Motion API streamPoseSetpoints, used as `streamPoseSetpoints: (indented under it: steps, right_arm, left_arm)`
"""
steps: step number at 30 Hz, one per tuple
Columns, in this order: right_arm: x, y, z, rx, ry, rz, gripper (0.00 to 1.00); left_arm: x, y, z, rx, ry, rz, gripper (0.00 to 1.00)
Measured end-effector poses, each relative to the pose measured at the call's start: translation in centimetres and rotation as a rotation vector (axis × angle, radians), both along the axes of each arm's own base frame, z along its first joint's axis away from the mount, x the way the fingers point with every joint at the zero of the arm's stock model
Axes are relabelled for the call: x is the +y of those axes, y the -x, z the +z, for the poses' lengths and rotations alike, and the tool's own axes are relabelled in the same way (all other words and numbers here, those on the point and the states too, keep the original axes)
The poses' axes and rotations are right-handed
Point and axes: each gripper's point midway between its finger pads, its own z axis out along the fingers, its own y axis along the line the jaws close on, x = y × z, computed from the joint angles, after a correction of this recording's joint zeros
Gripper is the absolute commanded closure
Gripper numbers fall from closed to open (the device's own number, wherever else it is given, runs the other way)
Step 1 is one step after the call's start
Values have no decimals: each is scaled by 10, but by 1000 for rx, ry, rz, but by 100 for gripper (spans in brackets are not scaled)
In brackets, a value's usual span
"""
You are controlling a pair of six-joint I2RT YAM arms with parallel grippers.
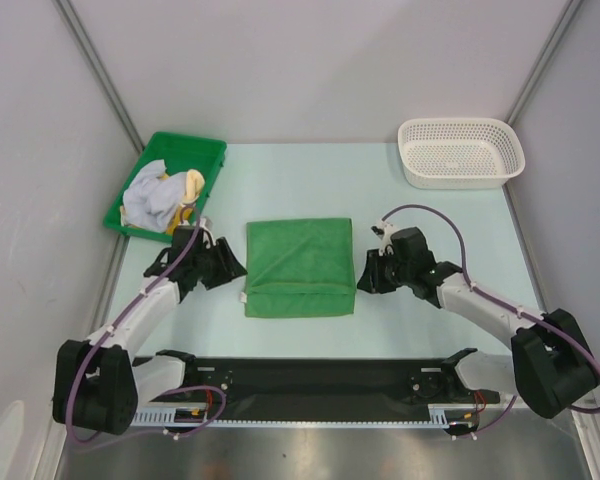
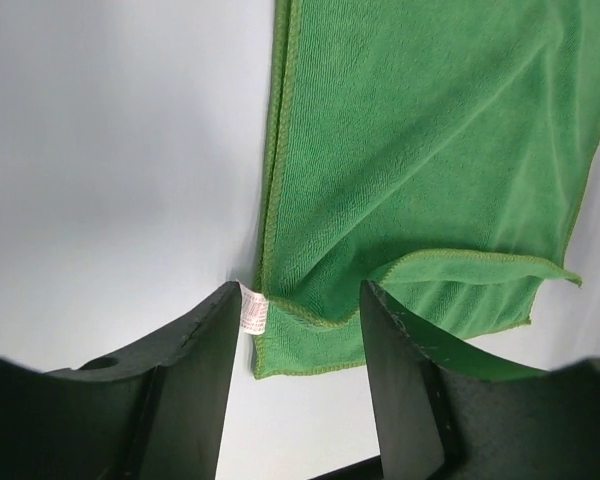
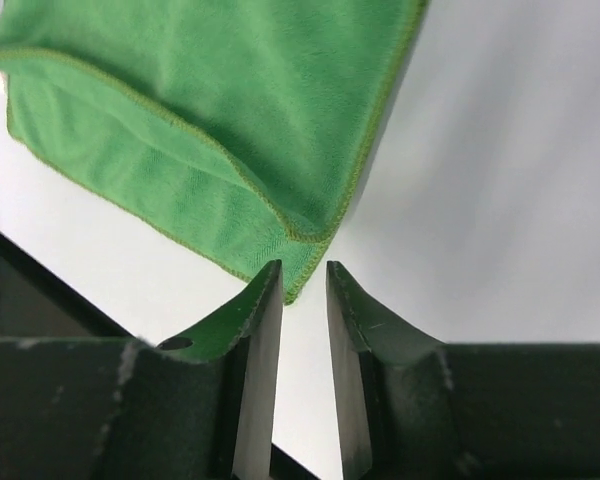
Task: Fold and stack the towels
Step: Fold the towel
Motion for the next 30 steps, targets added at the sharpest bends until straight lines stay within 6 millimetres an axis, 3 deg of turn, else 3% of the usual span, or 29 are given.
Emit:
streamPoseSetpoints:
  steps: [4, 5, 8, 16, 21, 27, 30]
  right_arm:
    - [-3, -4, 5, 50, -14, -119, 65]
    - [-4, -12, 8, 85, -24, -216, 61]
    - [-3, -17, 9, 131, -46, -302, 59]
    - [7, -15, -21, 354, -98, -510, 59]
    - [14, -13, -23, 412, -139, -581, 58]
    - [16, -9, -33, 463, -157, -633, 58]
    - [16, -7, -37, 480, -154, -648, 64]
  left_arm:
    - [-7, 3, -16, 51, 19, -4, 43]
    - [-13, 8, -28, 94, 31, -12, 42]
    - [-17, 11, -33, 107, 50, -10, 38]
    - [-30, 17, -40, 131, 102, 3, 37]
    - [-30, 18, -44, 134, 112, 17, 39]
    - [-29, 23, -50, 152, 110, 28, 45]
    - [-28, 24, -50, 153, 108, 28, 50]
